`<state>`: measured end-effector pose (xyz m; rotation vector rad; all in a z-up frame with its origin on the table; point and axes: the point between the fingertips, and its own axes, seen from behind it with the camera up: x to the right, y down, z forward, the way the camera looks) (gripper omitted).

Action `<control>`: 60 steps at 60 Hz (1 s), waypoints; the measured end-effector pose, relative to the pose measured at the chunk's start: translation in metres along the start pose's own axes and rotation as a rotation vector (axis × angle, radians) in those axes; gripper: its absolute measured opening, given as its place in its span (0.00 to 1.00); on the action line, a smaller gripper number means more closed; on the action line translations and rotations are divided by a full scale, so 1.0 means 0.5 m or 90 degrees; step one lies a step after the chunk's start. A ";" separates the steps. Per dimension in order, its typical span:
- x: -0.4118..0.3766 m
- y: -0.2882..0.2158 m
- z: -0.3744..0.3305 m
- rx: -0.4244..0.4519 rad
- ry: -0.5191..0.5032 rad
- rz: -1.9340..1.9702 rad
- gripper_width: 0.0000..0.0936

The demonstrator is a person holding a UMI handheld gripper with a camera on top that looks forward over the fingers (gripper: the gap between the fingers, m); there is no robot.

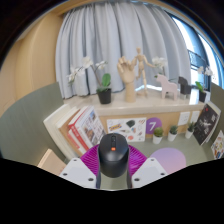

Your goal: Arrange mouse

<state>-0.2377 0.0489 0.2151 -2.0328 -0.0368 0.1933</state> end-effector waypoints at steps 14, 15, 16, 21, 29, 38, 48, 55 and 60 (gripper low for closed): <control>0.308 -0.135 0.027 0.047 0.057 -0.019 0.37; 0.331 -0.129 0.035 0.041 0.063 -0.020 0.37; 0.354 -0.121 0.043 0.034 0.070 -0.023 0.37; 0.449 -0.054 0.095 -0.012 0.088 -0.030 0.37; 0.542 0.090 0.171 -0.100 0.087 -0.013 0.38; 0.574 0.242 0.224 -0.203 0.071 -0.018 0.37; 0.567 0.313 0.241 -0.225 0.064 0.005 0.38; 0.567 0.314 0.241 -0.218 0.073 -0.012 0.38; 0.567 0.315 0.241 -0.216 0.070 -0.014 0.44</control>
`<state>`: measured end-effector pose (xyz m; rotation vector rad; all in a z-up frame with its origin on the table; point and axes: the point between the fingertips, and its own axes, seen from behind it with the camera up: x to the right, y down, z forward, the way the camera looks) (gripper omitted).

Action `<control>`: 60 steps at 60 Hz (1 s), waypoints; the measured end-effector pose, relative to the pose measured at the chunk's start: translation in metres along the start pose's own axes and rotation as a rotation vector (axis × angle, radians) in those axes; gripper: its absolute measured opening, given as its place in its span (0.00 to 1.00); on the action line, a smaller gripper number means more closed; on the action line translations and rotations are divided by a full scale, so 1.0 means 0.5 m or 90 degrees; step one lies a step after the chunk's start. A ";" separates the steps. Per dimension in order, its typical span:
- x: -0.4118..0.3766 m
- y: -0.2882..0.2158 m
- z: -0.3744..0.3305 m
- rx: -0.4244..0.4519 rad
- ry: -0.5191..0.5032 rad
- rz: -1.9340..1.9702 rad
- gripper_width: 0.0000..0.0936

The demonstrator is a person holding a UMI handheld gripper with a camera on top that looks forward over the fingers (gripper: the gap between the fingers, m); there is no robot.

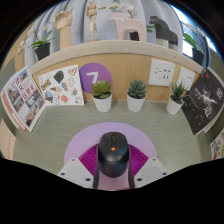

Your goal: Arrange mouse

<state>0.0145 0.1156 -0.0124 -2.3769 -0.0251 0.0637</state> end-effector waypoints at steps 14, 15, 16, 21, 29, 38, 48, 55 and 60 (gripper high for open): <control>-0.015 0.005 -0.015 -0.045 -0.008 -0.047 0.94; -0.015 0.002 -0.021 -0.045 -0.005 -0.056 0.93; -0.013 -0.002 -0.028 -0.042 0.004 -0.062 0.92; -0.021 -0.032 -0.080 -0.029 0.020 -0.064 0.91; -0.056 -0.109 -0.210 0.022 -0.006 -0.011 0.91; -0.068 -0.166 -0.364 0.073 0.016 -0.008 0.91; -0.100 -0.174 -0.492 0.102 0.023 -0.016 0.91; -0.125 -0.154 -0.548 0.104 0.032 -0.029 0.91; -0.153 -0.142 -0.577 0.111 0.025 -0.027 0.92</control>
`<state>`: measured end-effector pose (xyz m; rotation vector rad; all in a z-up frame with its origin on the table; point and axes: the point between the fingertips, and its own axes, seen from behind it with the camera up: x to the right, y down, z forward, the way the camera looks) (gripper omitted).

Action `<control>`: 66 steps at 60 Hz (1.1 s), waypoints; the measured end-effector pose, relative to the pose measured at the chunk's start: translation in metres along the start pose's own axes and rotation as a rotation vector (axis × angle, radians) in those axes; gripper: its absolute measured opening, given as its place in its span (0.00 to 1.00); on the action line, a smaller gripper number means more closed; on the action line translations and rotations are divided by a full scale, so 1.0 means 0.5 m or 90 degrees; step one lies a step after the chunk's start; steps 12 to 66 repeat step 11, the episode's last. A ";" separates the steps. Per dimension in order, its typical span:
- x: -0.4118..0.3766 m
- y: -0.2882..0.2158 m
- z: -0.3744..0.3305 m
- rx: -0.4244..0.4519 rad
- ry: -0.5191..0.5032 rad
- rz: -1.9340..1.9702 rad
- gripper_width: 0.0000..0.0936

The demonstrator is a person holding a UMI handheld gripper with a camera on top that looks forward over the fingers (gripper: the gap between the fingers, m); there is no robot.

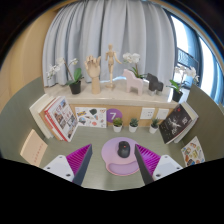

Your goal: Arrange mouse

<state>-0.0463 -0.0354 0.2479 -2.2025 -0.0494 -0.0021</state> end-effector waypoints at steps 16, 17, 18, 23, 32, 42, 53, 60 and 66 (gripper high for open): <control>-0.040 0.021 -0.057 0.005 0.006 -0.001 0.91; -0.040 0.021 -0.057 0.005 0.006 -0.001 0.91; -0.040 0.021 -0.057 0.005 0.006 -0.001 0.91; -0.040 0.021 -0.057 0.005 0.006 -0.001 0.91; -0.040 0.021 -0.057 0.005 0.006 -0.001 0.91; -0.040 0.021 -0.057 0.005 0.006 -0.001 0.91; -0.040 0.021 -0.057 0.005 0.006 -0.001 0.91; -0.040 0.021 -0.057 0.005 0.006 -0.001 0.91; -0.040 0.021 -0.057 0.005 0.006 -0.001 0.91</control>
